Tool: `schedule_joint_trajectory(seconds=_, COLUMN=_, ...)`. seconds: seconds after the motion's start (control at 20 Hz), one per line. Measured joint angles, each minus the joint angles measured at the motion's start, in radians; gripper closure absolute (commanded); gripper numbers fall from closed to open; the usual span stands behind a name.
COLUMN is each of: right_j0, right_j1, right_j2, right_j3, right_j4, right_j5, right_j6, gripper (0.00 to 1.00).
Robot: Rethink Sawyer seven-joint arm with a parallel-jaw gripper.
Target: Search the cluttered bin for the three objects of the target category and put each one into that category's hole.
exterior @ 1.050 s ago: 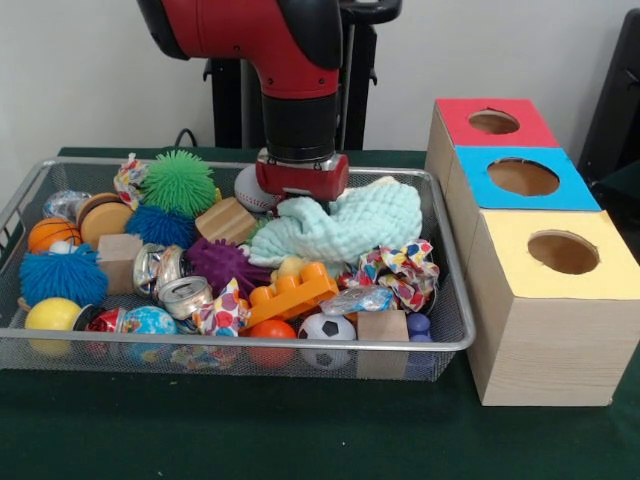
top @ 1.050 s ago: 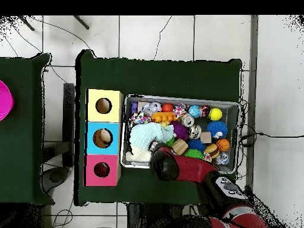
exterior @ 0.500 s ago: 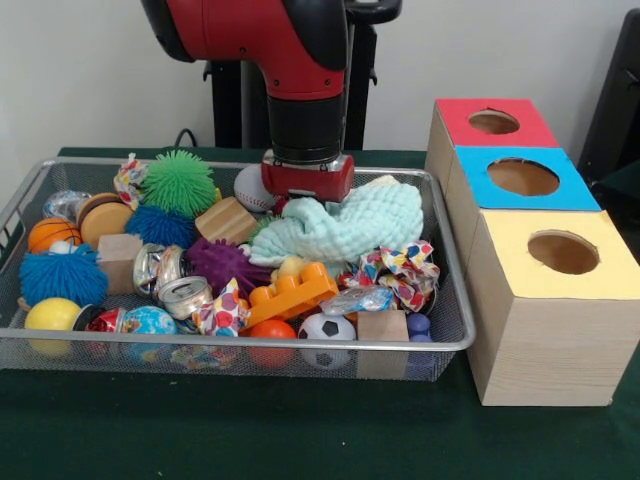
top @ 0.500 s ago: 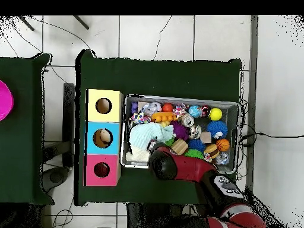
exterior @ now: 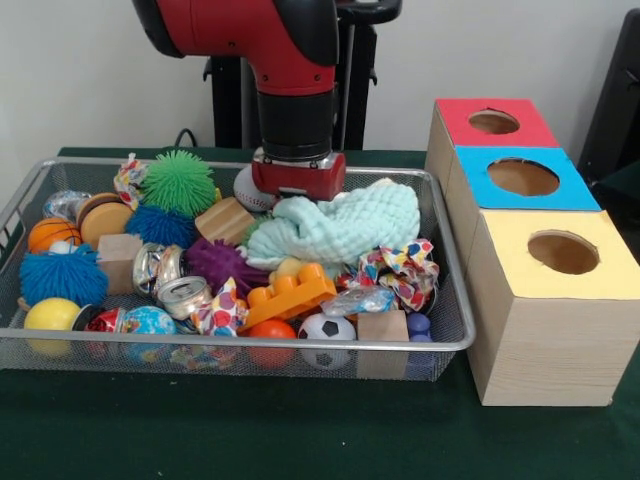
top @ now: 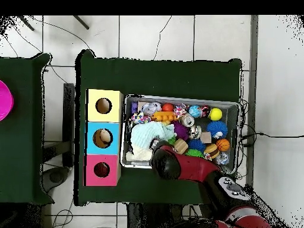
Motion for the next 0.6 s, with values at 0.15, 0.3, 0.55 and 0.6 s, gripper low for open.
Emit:
schedule_joint_trajectory(seconds=0.15, right_j0=-0.014, right_j1=-0.01, right_j2=0.01, right_j3=0.0, right_j4=0.0, right_j5=0.007, right_j6=0.0, gripper=1.0)
schedule_joint_trajectory(seconds=0.3, right_j0=-0.03, right_j1=-0.031, right_j2=0.026, right_j3=0.0, right_j4=0.0, right_j5=0.034, right_j6=0.0, gripper=1.0)
schedule_joint_trajectory(seconds=0.55, right_j0=-0.059, right_j1=-0.055, right_j2=0.063, right_j3=-0.01, right_j4=-0.001, right_j5=0.114, right_j6=0.0, gripper=1.0)
schedule_joint_trajectory(seconds=0.6, right_j0=-0.065, right_j1=-0.058, right_j2=0.07, right_j3=-0.012, right_j4=-0.002, right_j5=0.127, right_j6=0.0, gripper=1.0)
